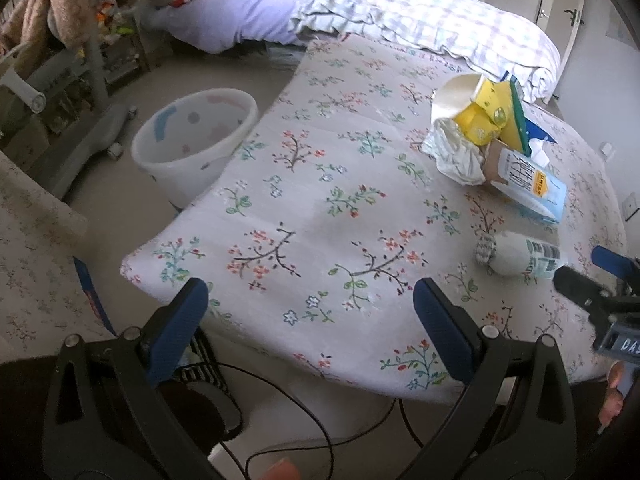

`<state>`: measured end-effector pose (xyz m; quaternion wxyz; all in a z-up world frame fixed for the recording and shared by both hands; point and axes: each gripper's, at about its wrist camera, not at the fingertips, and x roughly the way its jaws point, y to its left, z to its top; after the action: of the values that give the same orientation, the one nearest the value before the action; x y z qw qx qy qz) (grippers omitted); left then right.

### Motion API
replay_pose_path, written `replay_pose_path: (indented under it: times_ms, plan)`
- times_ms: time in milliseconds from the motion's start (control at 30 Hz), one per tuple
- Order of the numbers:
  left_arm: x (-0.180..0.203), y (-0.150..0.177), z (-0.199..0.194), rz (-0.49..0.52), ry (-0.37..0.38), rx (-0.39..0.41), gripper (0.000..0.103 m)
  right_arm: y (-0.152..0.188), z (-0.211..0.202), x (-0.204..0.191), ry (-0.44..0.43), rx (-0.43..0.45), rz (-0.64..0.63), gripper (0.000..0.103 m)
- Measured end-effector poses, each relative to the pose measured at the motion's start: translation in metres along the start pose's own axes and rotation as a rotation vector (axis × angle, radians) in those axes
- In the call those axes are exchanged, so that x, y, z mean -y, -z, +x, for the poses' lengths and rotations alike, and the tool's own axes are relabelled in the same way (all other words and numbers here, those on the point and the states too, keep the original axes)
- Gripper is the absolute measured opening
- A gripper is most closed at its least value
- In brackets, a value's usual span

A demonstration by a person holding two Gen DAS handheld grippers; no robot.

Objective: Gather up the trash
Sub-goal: 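Close the right gripper around the white AD bottle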

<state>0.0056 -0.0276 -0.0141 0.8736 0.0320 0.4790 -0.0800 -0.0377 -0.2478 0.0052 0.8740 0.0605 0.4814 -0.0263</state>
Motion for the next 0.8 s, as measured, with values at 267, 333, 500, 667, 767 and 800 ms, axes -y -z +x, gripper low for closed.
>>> replay_pose_path:
  times_ms: [267,333,500,667,767,800]
  plan:
    - [-0.001,-0.008,0.003,-0.008,0.045,-0.019,0.102,-0.014,0.018,-0.027,0.036,-0.102,-0.255,0.103]
    - [-0.002,-0.008,0.004,-0.007,0.047,-0.023,0.102,-0.019,0.023,-0.035,0.051,-0.113,-0.308,0.102]
    - [-0.006,-0.009,0.010,-0.011,0.051,-0.055,0.102,-0.022,0.043,-0.051,0.075,-0.161,-0.419,0.096]
    - [-0.002,-0.008,0.019,0.013,0.073,-0.105,0.102,-0.021,0.062,-0.055,0.048,-0.205,-0.425,0.067]
    - [0.004,-0.010,0.021,0.026,0.105,-0.111,0.102,-0.018,0.066,-0.048,0.012,-0.211,-0.373,0.040]
    - [0.007,-0.012,0.021,0.027,0.122,-0.111,0.102,-0.018,0.065,-0.042,-0.006,-0.219,-0.334,0.036]
